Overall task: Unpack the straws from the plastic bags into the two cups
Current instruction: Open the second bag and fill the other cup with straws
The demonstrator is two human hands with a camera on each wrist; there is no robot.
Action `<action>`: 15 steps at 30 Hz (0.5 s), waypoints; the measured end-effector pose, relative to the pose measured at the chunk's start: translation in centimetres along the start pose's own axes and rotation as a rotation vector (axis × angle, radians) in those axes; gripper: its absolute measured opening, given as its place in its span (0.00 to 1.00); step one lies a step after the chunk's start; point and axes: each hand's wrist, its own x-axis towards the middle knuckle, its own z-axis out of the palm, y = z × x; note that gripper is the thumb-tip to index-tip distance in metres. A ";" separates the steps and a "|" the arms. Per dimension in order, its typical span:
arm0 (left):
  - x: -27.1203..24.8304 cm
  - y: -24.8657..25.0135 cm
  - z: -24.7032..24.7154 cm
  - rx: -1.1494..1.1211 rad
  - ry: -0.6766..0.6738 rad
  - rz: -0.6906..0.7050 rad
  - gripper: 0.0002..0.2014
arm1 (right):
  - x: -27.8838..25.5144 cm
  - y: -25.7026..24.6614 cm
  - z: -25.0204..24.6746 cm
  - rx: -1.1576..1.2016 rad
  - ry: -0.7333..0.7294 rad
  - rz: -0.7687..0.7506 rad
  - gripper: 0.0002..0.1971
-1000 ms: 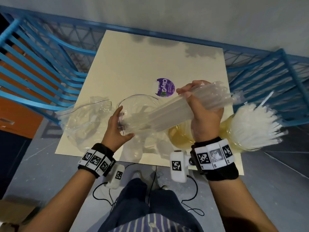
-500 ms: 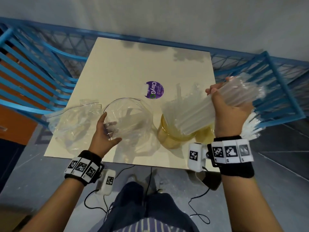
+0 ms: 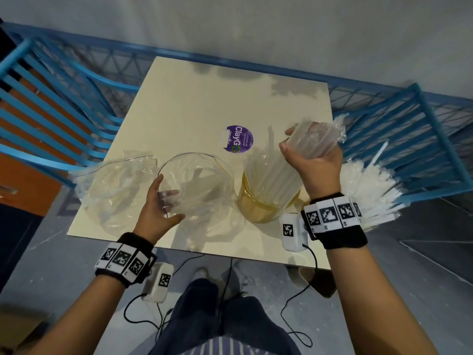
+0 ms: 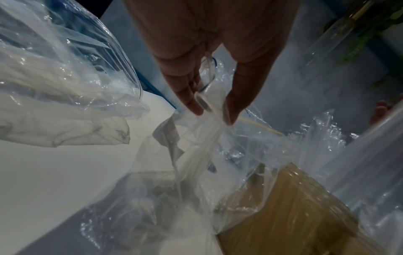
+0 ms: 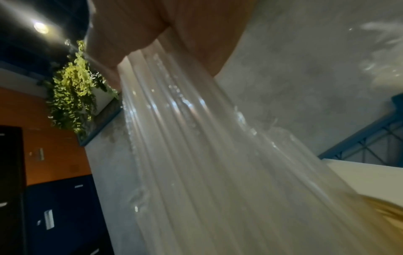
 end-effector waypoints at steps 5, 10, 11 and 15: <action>0.3 0.0 -0.1 -0.006 0.002 -0.008 0.52 | 0.0 -0.8 0.5 -0.008 -0.108 0.042 0.38; 0.5 0.1 -0.1 -0.006 0.003 -0.009 0.51 | 1.4 -2.6 0.2 0.033 -0.091 -0.067 0.23; 0.6 0.1 0.0 -0.009 0.004 -0.008 0.51 | 1.4 -2.6 0.4 0.034 -0.085 -0.059 0.24; 0.9 0.1 0.0 -0.008 0.006 0.013 0.51 | 1.9 0.4 0.6 -0.012 -0.094 -0.013 0.18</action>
